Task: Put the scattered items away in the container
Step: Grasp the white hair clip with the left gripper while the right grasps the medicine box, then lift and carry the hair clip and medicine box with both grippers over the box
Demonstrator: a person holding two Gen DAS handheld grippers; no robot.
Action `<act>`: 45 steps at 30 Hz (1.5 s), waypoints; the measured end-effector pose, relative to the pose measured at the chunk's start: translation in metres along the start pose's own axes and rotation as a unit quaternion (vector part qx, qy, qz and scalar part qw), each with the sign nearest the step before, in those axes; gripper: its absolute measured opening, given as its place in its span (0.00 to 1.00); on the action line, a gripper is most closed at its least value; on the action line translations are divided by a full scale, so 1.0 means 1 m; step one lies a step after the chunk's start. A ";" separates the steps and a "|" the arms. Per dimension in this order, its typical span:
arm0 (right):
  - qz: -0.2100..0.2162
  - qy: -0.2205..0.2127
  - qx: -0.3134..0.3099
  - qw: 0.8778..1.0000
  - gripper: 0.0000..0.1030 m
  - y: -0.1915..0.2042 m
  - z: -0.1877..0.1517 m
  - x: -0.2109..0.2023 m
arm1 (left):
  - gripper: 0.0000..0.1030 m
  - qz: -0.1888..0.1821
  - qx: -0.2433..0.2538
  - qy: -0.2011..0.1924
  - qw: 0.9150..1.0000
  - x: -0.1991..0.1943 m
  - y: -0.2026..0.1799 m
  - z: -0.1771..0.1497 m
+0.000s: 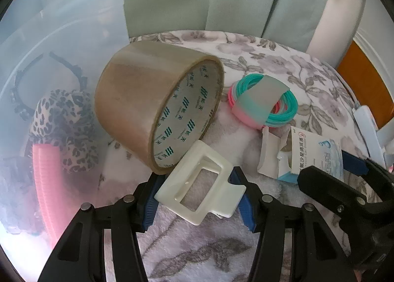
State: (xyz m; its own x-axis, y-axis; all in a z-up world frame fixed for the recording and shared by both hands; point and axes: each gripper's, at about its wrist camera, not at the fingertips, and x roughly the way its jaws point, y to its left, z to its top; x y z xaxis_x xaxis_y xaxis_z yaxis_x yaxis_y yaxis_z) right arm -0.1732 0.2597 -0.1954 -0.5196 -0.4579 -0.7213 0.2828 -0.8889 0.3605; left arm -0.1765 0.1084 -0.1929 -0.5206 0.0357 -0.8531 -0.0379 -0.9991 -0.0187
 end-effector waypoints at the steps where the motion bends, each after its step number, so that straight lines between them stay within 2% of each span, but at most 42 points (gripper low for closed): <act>1: -0.002 -0.001 0.003 1.000 0.91 0.000 0.000 0.001 | 0.55 -0.002 -0.001 0.000 1.000 0.000 0.001 0.000; 7: -0.001 0.006 0.002 1.000 0.94 0.001 0.005 0.005 | 0.55 -0.011 -0.004 0.000 1.000 -0.003 0.005 -0.002; 10: -0.002 0.014 -0.025 1.000 0.95 0.005 0.006 0.009 | 0.55 -0.013 0.002 0.000 1.000 -0.007 0.005 -0.006; 13: -0.013 0.019 -0.058 0.998 0.96 0.011 0.005 0.013 | 0.55 -0.018 0.002 0.003 1.000 -0.011 0.006 -0.012; 19: -0.038 0.017 -0.073 0.996 0.96 0.016 0.006 0.019 | 0.55 -0.028 -0.009 0.005 1.000 -0.015 0.013 -0.016; 22: -0.058 0.014 -0.077 0.995 0.94 0.019 0.006 0.021 | 0.55 -0.029 -0.012 0.005 0.999 -0.016 0.014 -0.018; 26: -0.084 0.009 -0.079 0.993 0.84 0.021 0.004 0.021 | 0.55 -0.029 -0.009 0.005 1.000 -0.015 0.019 -0.017; 38: -0.093 -0.001 -0.048 0.994 0.82 0.018 0.002 0.010 | 0.55 -0.028 -0.007 0.006 1.000 -0.017 0.022 -0.017; 45: -0.099 -0.010 -0.011 0.995 0.82 0.013 -0.007 -0.014 | 0.55 -0.028 -0.004 0.013 1.000 -0.022 0.012 -0.019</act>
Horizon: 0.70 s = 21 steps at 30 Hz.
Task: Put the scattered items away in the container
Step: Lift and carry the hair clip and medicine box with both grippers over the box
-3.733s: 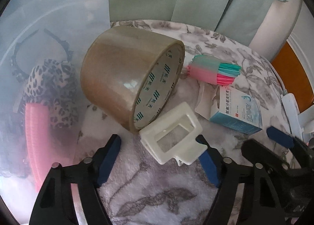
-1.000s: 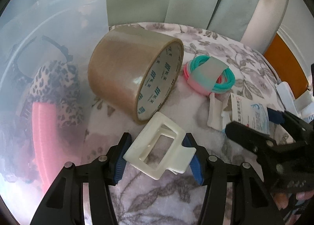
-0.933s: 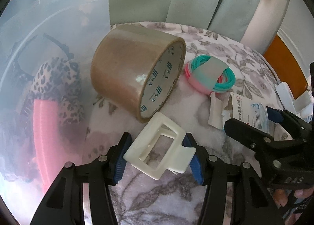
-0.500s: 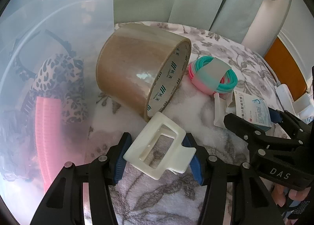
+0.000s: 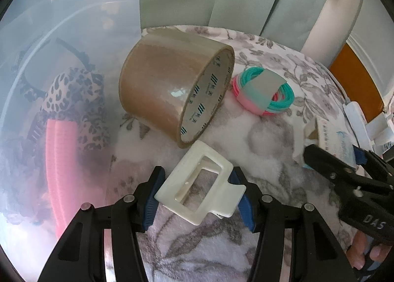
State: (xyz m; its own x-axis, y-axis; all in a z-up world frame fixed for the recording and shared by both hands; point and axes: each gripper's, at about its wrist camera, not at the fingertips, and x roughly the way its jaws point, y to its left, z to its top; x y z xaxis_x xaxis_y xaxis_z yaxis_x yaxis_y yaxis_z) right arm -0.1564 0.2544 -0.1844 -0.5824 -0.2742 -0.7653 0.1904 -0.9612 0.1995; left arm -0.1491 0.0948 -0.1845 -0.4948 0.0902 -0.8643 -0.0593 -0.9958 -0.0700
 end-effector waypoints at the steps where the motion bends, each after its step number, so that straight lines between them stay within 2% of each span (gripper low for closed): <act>1: 0.000 -0.001 0.005 1.000 0.82 -0.001 -0.001 -0.004 | 0.55 -0.001 0.001 0.001 1.000 -0.001 -0.002 -0.001; 11: -0.005 -0.030 0.058 0.998 0.82 -0.004 -0.010 -0.061 | 0.55 -0.028 0.014 0.002 1.000 -0.033 -0.021 -0.006; 21: -0.011 -0.084 0.062 0.994 0.82 0.018 -0.008 -0.131 | 0.55 -0.066 0.025 -0.055 0.996 -0.100 -0.027 0.005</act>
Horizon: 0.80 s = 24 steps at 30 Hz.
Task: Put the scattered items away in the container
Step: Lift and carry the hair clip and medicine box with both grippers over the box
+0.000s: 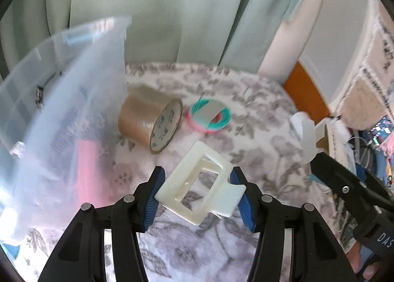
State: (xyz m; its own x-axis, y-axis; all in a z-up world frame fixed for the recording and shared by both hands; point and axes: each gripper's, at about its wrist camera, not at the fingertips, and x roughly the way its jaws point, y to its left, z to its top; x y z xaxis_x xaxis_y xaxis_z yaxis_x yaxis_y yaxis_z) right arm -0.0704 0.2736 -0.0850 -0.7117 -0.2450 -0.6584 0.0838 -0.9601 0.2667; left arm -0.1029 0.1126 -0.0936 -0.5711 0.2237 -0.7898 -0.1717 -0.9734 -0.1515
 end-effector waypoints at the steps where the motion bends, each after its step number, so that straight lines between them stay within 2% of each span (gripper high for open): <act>1: -0.001 -0.008 -0.001 1.000 0.82 0.004 0.002 -0.008 | 0.55 -0.004 0.002 -0.007 1.000 -0.008 -0.001 0.001; 8: 0.000 -0.048 -0.013 0.999 0.82 0.028 0.015 -0.048 | 0.55 -0.021 0.008 -0.057 0.998 -0.060 0.002 0.010; 16: 0.009 -0.089 -0.043 0.995 0.82 0.067 0.029 -0.083 | 0.55 -0.021 -0.004 -0.105 0.994 -0.107 0.019 0.016; 24: 0.044 -0.113 -0.057 0.991 0.82 0.101 0.045 -0.106 | 0.55 -0.013 -0.021 -0.150 0.988 -0.143 0.040 0.022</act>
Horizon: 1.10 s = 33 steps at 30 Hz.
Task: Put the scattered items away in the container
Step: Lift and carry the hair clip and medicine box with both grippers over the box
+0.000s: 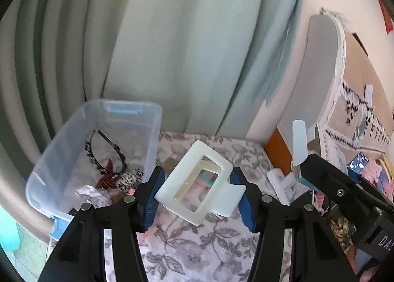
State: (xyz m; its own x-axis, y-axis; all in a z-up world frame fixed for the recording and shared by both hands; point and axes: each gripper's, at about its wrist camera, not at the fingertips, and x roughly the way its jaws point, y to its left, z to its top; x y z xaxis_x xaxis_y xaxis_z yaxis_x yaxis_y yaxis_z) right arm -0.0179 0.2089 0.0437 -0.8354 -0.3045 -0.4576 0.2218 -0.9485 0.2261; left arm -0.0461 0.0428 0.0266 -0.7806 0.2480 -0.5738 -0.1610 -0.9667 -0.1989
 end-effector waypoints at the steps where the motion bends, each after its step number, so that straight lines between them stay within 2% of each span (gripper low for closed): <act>1: 0.002 -0.003 -0.004 1.000 0.82 0.005 0.002 -0.002 | 0.55 0.001 -0.002 -0.004 1.000 -0.003 0.003 0.002; 16: 0.042 -0.018 -0.046 0.998 0.82 0.065 0.026 -0.001 | 0.55 0.016 -0.045 -0.044 0.998 -0.036 0.050 0.016; 27: 0.059 0.011 -0.078 0.995 0.82 0.105 0.025 0.030 | 0.55 0.046 -0.100 -0.043 0.993 -0.034 0.104 0.013; 33: 0.064 0.027 -0.088 0.994 0.82 0.114 0.025 0.052 | 0.55 0.049 -0.122 -0.036 0.991 -0.028 0.129 0.012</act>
State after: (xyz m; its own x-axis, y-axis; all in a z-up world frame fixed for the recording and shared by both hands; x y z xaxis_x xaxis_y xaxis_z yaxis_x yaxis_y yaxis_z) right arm -0.0488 0.0870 0.0673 -0.7679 -0.4237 -0.4805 0.4130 -0.9008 0.1343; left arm -0.0526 -0.0894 0.0266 -0.8282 0.1393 -0.5429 0.0626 -0.9396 -0.3366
